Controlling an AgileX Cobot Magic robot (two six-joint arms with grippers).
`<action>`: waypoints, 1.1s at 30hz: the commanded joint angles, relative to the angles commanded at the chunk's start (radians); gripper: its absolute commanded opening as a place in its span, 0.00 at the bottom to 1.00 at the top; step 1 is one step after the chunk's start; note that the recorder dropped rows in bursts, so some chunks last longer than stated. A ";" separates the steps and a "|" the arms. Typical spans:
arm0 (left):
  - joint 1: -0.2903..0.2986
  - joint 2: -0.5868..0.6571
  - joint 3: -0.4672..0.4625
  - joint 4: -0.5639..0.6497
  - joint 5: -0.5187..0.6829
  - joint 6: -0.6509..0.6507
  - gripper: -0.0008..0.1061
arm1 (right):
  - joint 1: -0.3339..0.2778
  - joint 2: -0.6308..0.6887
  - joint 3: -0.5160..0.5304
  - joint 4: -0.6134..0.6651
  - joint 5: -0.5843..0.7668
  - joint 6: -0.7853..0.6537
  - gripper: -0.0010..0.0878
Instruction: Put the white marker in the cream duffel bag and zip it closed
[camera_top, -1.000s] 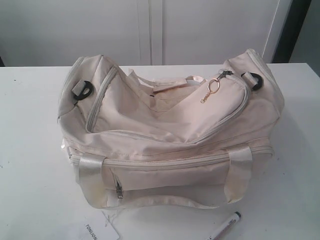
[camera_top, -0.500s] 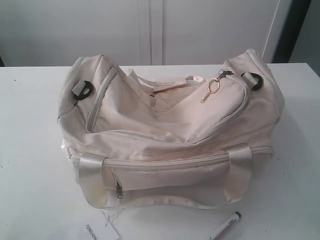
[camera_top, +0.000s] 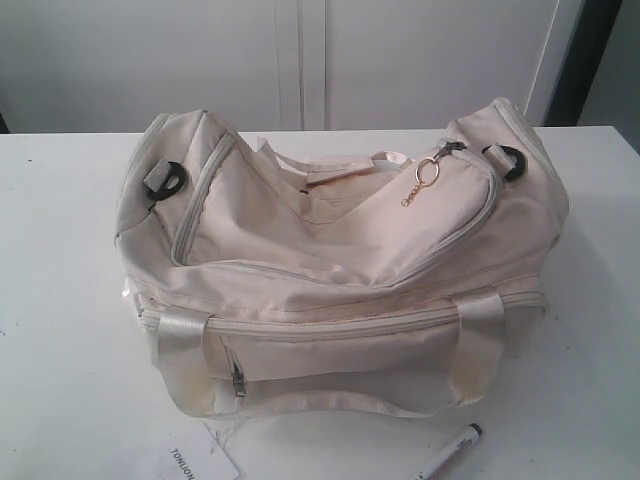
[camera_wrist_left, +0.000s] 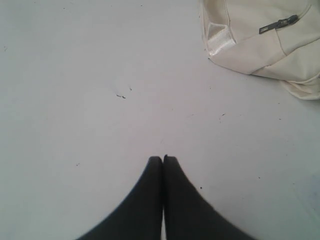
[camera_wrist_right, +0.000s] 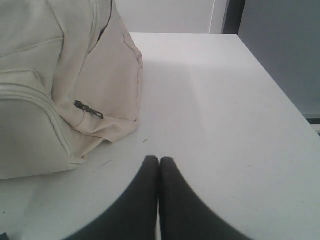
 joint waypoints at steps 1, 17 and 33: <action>0.000 0.000 0.000 0.000 0.000 0.000 0.01 | 0.000 0.000 -0.014 0.000 0.002 0.000 0.01; 0.000 0.000 0.000 0.000 0.000 0.000 0.01 | 0.000 0.000 -0.271 0.000 -0.027 0.000 0.01; 0.000 0.000 0.000 0.000 0.000 0.000 0.01 | 0.000 0.000 -0.271 0.000 -0.042 0.000 0.01</action>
